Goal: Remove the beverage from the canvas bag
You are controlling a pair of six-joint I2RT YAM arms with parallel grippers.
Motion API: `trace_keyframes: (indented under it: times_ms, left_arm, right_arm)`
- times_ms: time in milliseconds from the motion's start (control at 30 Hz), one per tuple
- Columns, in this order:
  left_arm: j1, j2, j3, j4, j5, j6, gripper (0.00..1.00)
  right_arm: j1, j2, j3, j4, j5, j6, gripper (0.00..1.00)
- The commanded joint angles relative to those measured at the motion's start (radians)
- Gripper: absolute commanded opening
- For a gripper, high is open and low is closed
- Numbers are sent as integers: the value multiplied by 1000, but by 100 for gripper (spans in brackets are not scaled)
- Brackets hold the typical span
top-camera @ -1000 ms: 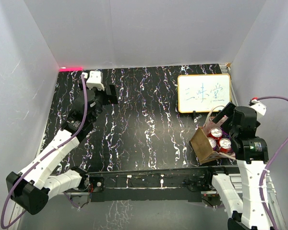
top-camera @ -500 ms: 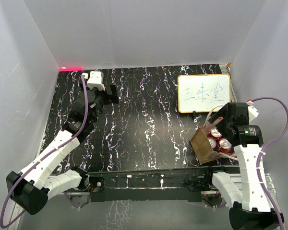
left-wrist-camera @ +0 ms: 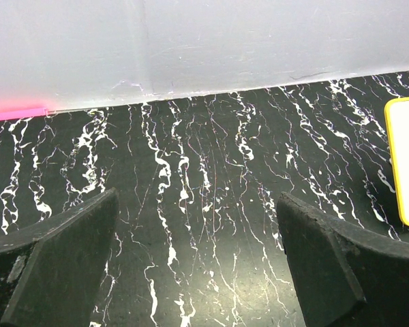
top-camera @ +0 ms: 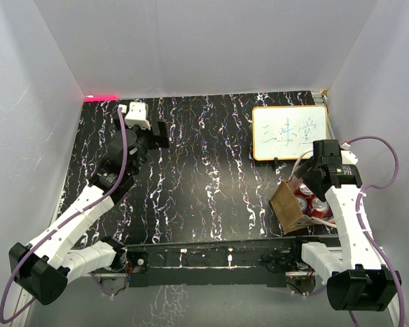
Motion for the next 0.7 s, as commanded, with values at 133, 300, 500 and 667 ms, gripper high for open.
trace_keyframes:
  times_ms: [133,300,500,667]
  left_arm:
    - [-9,-14,-7,43,-26,17,97]
    - [-13,-14,-9,46,-28,23,97]
    - [-16,-18,-13,51,-35,30,97]
    - [-18,-19,-12,52,-37,30,97]
  right_arm:
    - [-2,22,0,52,-25,155,76]
    - [-3,47,-6,29,8,270,78]
    - [-4,101,-1,11,76,317,80]
    - [-4,129,-9,13,77,345,80]
